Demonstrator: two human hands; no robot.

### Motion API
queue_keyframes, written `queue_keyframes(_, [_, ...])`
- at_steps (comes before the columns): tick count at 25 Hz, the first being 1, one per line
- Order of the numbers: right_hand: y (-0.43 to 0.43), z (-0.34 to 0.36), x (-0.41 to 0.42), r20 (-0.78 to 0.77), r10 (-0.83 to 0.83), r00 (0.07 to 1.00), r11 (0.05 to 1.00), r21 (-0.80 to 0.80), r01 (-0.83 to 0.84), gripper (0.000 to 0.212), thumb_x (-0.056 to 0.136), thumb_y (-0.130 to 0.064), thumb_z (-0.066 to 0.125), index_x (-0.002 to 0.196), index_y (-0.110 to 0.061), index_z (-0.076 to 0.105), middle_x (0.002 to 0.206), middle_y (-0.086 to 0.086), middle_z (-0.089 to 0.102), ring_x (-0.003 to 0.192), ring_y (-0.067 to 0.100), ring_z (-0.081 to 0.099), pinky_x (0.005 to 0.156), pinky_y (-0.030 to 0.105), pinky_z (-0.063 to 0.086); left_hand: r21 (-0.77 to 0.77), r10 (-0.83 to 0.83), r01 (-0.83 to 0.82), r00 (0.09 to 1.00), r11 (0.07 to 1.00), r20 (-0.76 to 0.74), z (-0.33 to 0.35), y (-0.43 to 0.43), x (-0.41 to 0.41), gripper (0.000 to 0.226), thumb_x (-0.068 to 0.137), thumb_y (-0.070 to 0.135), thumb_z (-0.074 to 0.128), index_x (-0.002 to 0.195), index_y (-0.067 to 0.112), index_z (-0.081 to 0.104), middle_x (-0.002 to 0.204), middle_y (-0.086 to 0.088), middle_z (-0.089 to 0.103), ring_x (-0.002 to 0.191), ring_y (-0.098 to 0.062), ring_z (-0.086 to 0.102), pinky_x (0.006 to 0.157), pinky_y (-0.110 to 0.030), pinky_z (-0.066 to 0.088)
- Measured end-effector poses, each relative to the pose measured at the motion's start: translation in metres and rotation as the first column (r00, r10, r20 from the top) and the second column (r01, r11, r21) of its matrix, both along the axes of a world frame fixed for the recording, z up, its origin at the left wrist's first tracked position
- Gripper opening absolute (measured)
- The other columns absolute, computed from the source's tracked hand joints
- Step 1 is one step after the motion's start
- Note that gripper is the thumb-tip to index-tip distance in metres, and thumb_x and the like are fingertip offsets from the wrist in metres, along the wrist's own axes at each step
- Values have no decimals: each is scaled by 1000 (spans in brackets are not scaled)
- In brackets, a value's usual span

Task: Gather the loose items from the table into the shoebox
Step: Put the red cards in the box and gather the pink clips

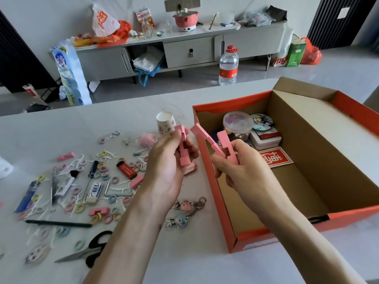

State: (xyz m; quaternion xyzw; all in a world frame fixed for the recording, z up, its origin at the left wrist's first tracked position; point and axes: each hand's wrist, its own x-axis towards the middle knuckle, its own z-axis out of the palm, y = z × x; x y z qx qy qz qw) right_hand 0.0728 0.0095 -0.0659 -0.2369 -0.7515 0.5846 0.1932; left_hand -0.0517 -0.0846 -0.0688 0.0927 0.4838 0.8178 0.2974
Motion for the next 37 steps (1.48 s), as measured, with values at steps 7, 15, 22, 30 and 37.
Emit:
queue_keyframes(7, [8,-2,1,-76,42,996,999,-14,-43,15,86,-27,70,93,-17,61,64,5,65,48,10,51,47,20,43,-60,-161,164,985,985,60,1,-4,1,31,99,27,50,113,2,61,73,-6,51,58,-14,39,59,-29,32])
queue_keyframes(15, [17,-2,7,-8,40,999,942,332,-35,15,79,-23,76,79,-26,62,64,-8,63,50,9,55,49,19,47,-186,-615,609,788,771,28,6,-29,-8,32,91,32,62,107,6,71,85,-23,64,58,-15,44,51,-22,40])
queue_keyframes(22, [19,-5,6,-2,-72,997,975,209,71,12,92,-21,63,102,-28,66,71,-12,69,51,6,59,46,16,44,-389,-511,410,835,825,-205,0,-21,-1,34,94,27,57,119,6,65,73,-3,56,55,-11,39,48,-17,32])
queue_keyframes(30, [4,1,-1,-87,-33,996,952,-306,5,23,100,-25,51,98,-9,67,62,0,59,49,5,47,41,17,32,-598,-508,56,595,799,-623,5,-11,19,20,99,29,56,118,33,60,86,11,66,88,-9,63,91,-45,52])
queue_keyframes(37, [8,4,-1,-156,-102,982,971,-229,64,24,100,-27,50,96,-9,65,68,6,63,54,11,54,44,20,43,-528,-384,-14,670,849,-636,4,-8,21,24,103,39,44,110,28,64,90,15,66,80,0,59,71,-21,47])
